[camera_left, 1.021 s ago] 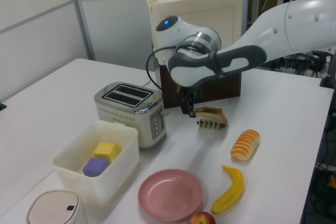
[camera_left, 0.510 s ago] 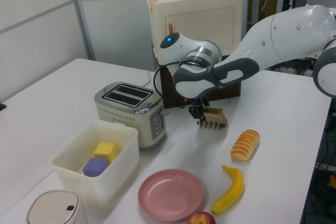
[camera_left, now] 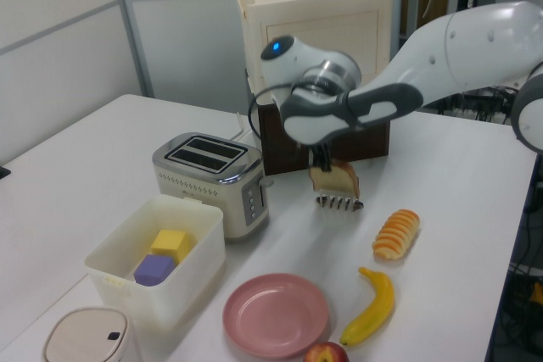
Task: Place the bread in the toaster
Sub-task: 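Lift the bread slice out of the rack and carry it over the toaster, then lower the bread slice edge-first into a toaster slot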
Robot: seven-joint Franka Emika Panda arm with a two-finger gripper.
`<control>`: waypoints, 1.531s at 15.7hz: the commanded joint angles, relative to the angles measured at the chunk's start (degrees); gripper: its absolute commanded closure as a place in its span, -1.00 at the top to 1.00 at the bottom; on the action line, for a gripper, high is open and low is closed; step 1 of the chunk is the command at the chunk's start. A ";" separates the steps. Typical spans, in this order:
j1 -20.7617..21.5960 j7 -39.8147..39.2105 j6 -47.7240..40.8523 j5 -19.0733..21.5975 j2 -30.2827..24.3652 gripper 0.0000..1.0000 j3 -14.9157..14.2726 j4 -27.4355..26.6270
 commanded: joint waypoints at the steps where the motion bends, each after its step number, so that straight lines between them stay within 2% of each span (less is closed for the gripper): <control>1: 0.35 -1.62 0.51 2.46 -5.34 -1.00 -0.47 3.16; 4: 0.44 -1.18 0.95 7.02 -6.32 -1.00 -0.21 7.82; 7: 0.35 -1.09 1.31 17.65 -5.88 -1.00 -0.56 11.70; 9: 0.44 -0.74 5.58 21.96 -6.05 -1.00 -0.56 11.70; 11: 0.44 4.33 11.82 25.84 -5.88 -1.00 -0.65 11.79; 13: 0.70 8.03 16.93 26.20 -5.53 -1.00 -0.21 11.70; 18: 2.63 13.75 20.98 26.38 -1.85 -1.00 0.32 12.14; 24: 4.39 18.15 21.61 26.55 0.80 -1.00 0.67 14.60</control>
